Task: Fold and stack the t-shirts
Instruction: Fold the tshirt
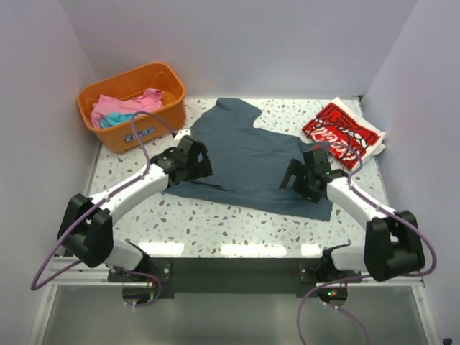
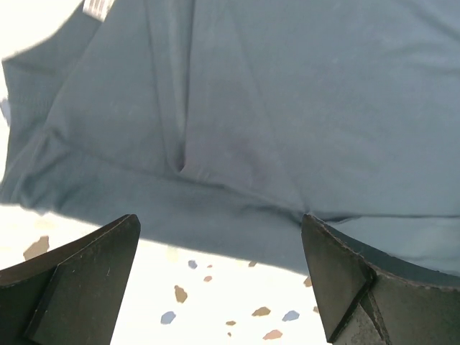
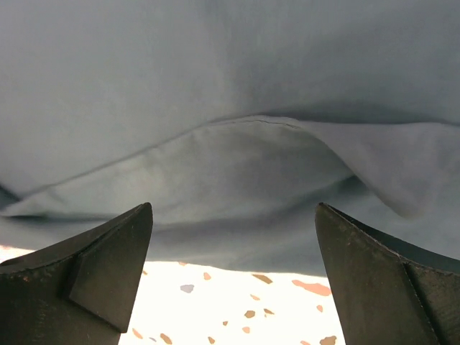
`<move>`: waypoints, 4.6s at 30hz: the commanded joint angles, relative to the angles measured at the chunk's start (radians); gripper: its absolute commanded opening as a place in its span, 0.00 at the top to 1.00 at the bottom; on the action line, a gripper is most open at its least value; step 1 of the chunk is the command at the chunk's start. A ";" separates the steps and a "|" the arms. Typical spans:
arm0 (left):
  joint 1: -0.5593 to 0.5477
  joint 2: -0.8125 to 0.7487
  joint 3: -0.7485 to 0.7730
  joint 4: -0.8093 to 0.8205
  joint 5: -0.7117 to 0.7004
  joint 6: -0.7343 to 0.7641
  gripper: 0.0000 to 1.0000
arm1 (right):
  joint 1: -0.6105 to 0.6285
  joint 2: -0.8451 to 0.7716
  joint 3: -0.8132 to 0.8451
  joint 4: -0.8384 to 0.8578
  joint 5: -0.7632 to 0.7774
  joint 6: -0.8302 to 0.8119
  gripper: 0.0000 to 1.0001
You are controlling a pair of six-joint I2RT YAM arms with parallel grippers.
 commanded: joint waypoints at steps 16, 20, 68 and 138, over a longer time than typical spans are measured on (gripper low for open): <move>0.008 0.167 0.007 0.084 0.025 -0.064 0.01 | -0.053 0.244 0.179 -0.033 0.334 -0.011 0.01; 0.008 0.231 0.045 0.081 -0.026 -0.066 0.14 | -0.052 0.193 0.118 -0.026 0.302 -0.016 0.02; -0.064 0.633 0.481 0.206 0.006 0.396 0.96 | -0.053 0.009 0.038 -0.110 0.310 -0.057 0.01; 0.025 -0.280 -0.096 -0.214 0.009 -0.152 0.00 | 0.226 -0.172 -0.001 -0.216 0.251 -0.002 0.01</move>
